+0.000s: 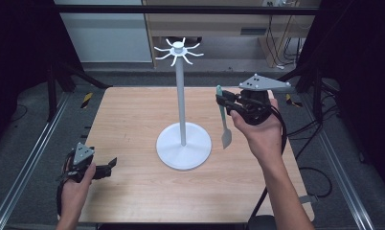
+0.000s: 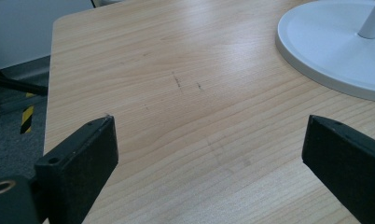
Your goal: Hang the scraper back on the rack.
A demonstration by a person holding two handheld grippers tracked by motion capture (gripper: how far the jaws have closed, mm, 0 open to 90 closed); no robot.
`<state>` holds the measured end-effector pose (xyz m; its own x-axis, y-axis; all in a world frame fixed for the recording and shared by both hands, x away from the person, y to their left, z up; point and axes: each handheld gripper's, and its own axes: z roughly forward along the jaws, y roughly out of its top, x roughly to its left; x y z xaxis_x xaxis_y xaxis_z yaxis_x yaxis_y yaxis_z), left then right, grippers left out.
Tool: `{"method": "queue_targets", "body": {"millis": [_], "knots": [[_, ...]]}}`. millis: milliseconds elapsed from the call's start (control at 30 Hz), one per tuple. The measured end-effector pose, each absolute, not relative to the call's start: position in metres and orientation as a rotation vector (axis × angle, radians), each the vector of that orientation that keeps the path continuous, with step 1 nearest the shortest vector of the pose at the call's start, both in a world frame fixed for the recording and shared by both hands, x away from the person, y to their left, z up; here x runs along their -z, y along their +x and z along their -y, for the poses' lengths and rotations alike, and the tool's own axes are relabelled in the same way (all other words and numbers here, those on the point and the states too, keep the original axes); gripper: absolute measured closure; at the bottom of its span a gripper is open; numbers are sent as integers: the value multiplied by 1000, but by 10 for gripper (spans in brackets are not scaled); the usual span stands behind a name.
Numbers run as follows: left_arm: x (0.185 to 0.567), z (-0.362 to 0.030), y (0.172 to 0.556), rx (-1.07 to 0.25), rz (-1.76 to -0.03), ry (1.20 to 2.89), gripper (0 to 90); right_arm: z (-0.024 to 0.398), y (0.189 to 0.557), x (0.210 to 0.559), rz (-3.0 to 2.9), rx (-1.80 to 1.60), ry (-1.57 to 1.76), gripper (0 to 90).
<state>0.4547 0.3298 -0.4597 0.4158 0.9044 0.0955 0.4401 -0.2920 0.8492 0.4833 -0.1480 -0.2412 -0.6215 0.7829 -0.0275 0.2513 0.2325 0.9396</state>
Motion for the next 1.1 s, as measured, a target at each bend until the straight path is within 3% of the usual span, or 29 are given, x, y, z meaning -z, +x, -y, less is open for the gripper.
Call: {"method": "queue_targets", "body": {"millis": [1100], "knots": [[461, -327, 455, -749, -1134, 1916, 33, 119, 475, 206, -1948, -1467, 843, 744]]}}
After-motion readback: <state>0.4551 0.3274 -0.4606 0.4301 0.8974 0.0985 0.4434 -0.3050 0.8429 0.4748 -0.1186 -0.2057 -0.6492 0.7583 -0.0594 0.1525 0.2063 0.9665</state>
